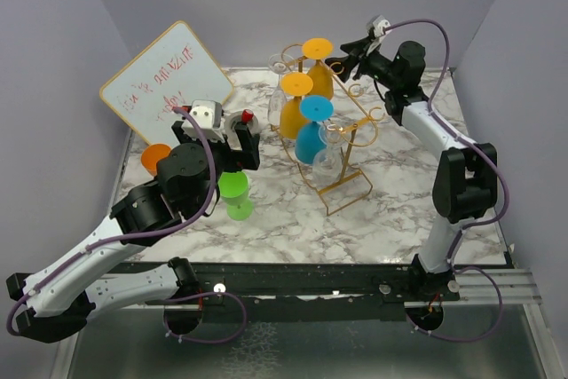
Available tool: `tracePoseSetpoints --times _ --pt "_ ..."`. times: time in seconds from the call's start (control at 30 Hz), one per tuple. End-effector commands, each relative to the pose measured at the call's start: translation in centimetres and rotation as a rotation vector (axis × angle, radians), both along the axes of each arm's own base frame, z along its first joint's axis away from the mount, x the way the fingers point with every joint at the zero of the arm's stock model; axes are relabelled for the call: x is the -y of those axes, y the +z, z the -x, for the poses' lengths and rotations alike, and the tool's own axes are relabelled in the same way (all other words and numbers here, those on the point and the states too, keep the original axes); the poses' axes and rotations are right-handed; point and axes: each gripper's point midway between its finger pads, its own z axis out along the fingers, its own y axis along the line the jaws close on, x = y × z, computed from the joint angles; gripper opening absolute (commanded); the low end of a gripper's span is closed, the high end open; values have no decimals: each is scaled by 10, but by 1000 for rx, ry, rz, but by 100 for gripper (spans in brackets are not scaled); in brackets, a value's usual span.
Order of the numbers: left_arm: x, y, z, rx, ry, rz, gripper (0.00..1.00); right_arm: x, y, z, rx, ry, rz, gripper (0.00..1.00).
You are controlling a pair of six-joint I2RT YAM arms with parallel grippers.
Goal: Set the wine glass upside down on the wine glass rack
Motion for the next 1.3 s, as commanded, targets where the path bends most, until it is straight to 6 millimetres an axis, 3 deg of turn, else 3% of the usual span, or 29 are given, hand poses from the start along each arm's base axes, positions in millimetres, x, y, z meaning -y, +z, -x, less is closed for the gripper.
tracePoseSetpoints --times 0.0,0.13,0.4,0.53,0.7,0.8,0.93,1.07,1.27 --pt "1 -10 0 -23 -6 -17 99 20 7 -6 6 -121 35 67" --pt "2 -11 1 -23 -11 -22 99 29 4 -7 -2 -176 55 67" --pt "3 -22 2 -44 -18 -27 99 49 5 12 -13 -276 18 67" --pt "4 -42 4 -96 -16 -39 98 77 8 9 -59 -452 -54 66" --pt "4 -89 10 -224 9 -62 85 134 17 10 -172 -788 -136 63" --pt "7 -119 14 -307 17 -95 75 163 22 30 -225 -939 -169 60" --pt "11 -151 20 -414 22 -129 64 183 23 62 -307 -1043 -207 58" --pt "21 -174 29 -497 -12 -128 60 177 14 92 -398 -997 -178 58" --pt "13 -202 26 -567 67 -207 54 169 1 126 -509 -948 -183 57"
